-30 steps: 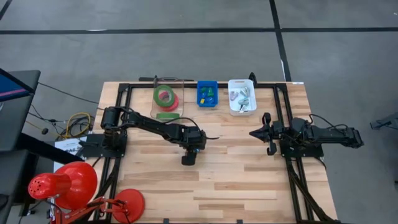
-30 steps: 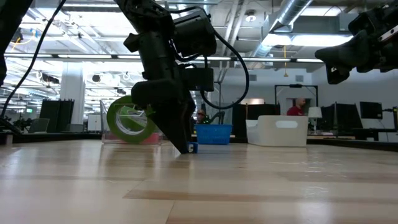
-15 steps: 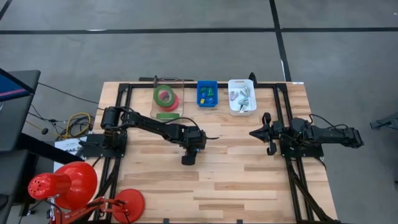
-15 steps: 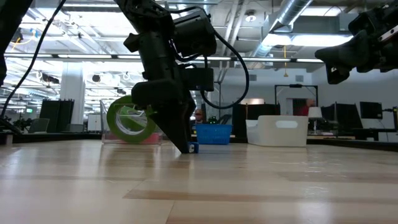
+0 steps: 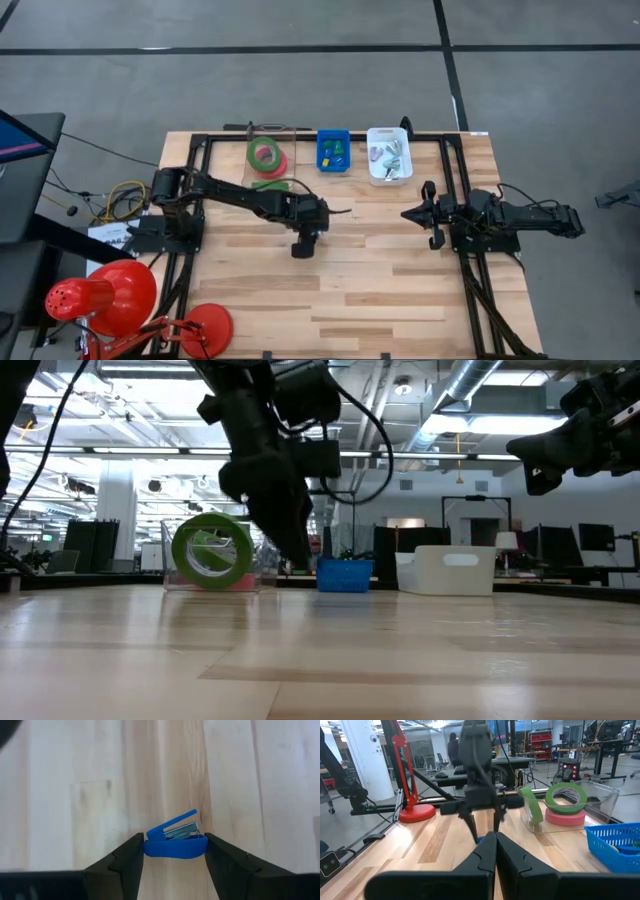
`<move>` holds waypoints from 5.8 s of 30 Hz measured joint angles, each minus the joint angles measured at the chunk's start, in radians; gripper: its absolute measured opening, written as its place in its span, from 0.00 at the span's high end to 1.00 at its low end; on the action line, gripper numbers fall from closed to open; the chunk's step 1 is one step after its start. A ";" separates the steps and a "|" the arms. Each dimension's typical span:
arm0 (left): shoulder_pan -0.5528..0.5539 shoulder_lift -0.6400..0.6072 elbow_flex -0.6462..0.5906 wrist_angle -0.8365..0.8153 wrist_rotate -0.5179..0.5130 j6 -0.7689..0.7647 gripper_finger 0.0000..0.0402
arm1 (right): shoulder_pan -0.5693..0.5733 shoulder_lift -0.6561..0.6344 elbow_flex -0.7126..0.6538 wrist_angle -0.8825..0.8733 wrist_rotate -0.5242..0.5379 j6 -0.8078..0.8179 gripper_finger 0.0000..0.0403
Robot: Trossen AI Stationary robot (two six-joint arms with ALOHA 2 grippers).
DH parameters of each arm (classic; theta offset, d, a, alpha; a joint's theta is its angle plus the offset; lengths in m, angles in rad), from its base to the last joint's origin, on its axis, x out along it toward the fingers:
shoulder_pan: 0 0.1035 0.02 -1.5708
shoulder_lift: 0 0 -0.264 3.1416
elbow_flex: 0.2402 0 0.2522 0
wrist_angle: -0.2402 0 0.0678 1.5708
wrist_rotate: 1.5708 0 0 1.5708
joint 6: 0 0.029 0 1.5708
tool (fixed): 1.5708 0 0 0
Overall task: Pick and place Stapler, Stapler remover, tape
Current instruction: Put the blue stapler into the blue bin, then return to Home Position
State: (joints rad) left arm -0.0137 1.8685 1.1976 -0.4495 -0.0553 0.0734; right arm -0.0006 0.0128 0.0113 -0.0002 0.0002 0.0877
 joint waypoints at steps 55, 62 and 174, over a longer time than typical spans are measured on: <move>0.533 -0.226 0.002 0.356 0.026 0.131 0.55 | 0.000 0.000 0.000 0.000 0.000 0.000 1.00; 0.533 -0.217 0.002 0.500 0.027 0.131 0.55 | 0.000 0.000 0.000 0.000 0.000 0.000 1.00; 0.131 -0.997 -1.096 0.927 0.246 0.101 0.99 | 0.000 0.000 0.000 0.000 0.000 0.000 1.00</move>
State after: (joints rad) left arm 0.1175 0.8713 0.1014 0.4771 0.1910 0.1745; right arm -0.0008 0.0130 0.0116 0.0002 0.0003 0.0877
